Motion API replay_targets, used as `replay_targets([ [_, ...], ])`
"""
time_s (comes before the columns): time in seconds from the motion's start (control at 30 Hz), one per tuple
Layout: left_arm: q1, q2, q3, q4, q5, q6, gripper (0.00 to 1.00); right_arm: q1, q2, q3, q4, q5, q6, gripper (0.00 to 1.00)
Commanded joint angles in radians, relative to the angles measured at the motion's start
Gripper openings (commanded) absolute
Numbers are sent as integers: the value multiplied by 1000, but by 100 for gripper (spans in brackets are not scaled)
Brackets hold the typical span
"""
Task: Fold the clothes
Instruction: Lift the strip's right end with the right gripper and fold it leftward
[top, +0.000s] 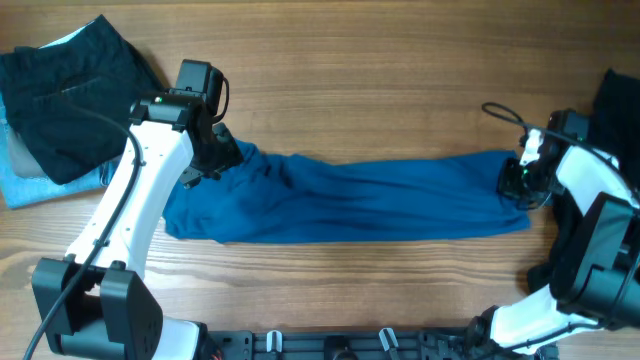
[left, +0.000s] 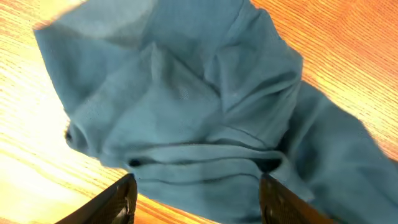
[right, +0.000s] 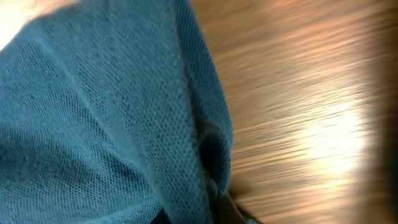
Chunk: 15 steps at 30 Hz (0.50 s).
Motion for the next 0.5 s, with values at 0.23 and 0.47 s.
replay_targets([
  [0.23,4,-17,15,5,12,-10,66,12,-15,370,-261,70,36,4],
  [0.47,4,-17,15,10,13,-10,68,174,-53,369,-293,-154,85,4],
])
